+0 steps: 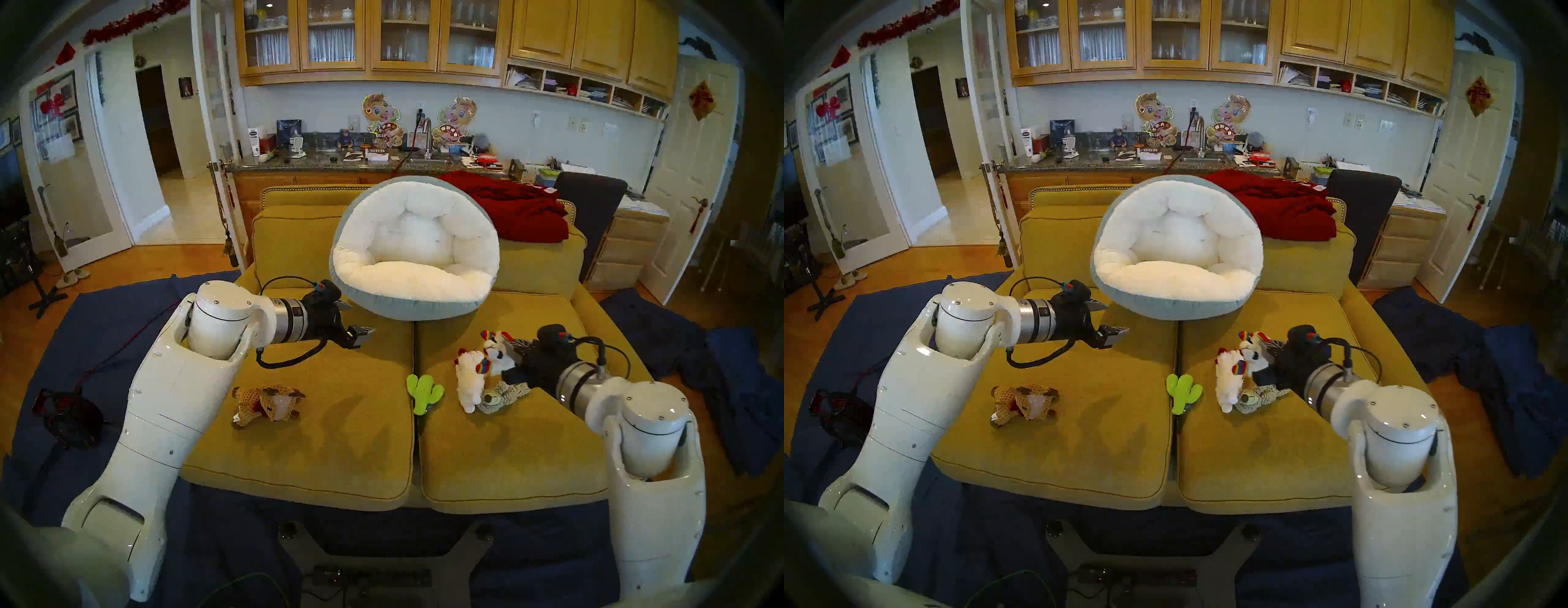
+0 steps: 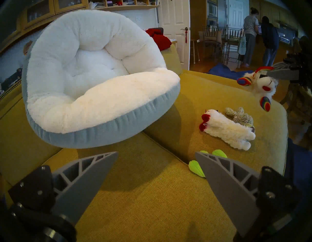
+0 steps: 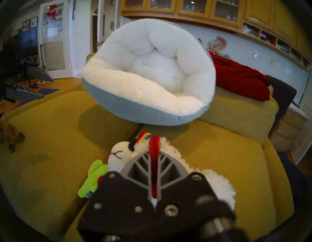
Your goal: Put toys into dog bed
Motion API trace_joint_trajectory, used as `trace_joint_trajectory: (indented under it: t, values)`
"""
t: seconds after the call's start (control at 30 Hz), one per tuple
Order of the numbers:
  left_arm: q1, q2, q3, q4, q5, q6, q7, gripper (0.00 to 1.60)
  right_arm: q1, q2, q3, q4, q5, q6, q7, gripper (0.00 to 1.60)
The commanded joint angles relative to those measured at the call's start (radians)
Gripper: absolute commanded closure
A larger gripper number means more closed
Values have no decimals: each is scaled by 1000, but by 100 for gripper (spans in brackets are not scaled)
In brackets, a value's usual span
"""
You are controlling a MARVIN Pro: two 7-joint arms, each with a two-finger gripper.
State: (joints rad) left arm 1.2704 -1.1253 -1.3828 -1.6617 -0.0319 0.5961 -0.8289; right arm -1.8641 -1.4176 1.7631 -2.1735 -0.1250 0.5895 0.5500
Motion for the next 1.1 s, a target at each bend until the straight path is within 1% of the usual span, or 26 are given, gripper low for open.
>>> trace_joint_trajectory:
  t: [0.0,0.03,0.07,0.13,0.17,0.2,0.23,0.27,0.33,0.4,0.43,0.5,0.6,0.73,0.87,1.07]
  values:
    - [-32,0,-9,-21,-1,-4,-1,0,117,-16,-117,26,-36,-15,-64,160]
    - [-32,0,-9,-21,-1,-4,-1,0,114,-18,-126,26,-37,-20,-75,160]
    - [-32,0,-9,-21,-1,-4,-1,0,133,-22,-138,40,-44,-15,-78,160]
    - [-32,0,-8,-21,-1,-4,-1,0,146,-29,-159,53,-53,-19,-96,160]
    - [-32,0,-8,-21,-1,-4,-1,0,168,-31,-168,68,-58,-13,-97,160]
    - [-32,0,-8,-21,-1,-4,-1,0,158,-36,-173,64,-57,-22,-106,160]
    - [-32,0,-8,-21,-1,-4,-1,0,167,-38,-178,70,-59,-20,-108,160]
    - [-32,0,-8,-21,-1,-4,-1,0,191,-41,-186,86,-64,-13,-107,160]
    - [-33,0,-8,-21,-1,-4,-1,0,189,-48,-189,89,-64,-19,-116,160]
    - [-33,0,-8,-21,-1,-4,-1,0,219,-50,-195,113,-67,-8,-114,160]
    - [-33,0,-8,-21,-1,-4,-1,0,214,-51,-192,112,-67,-12,-117,160]
    - [-33,0,-8,-21,-1,-4,-1,0,236,-47,-190,127,-67,-2,-111,160]
    - [-34,0,-8,-21,-1,-4,-1,0,228,-41,-177,117,-61,6,-102,160]
    - [-34,0,-8,-21,-1,-3,-2,0,196,-28,-155,79,-41,26,-69,160]
    - [-34,0,-8,-21,-1,-3,-2,0,144,-18,-129,33,-11,59,-22,160]
    - [-35,-1,-8,-20,-4,-3,-4,0,69,-6,-106,-22,12,71,25,160]
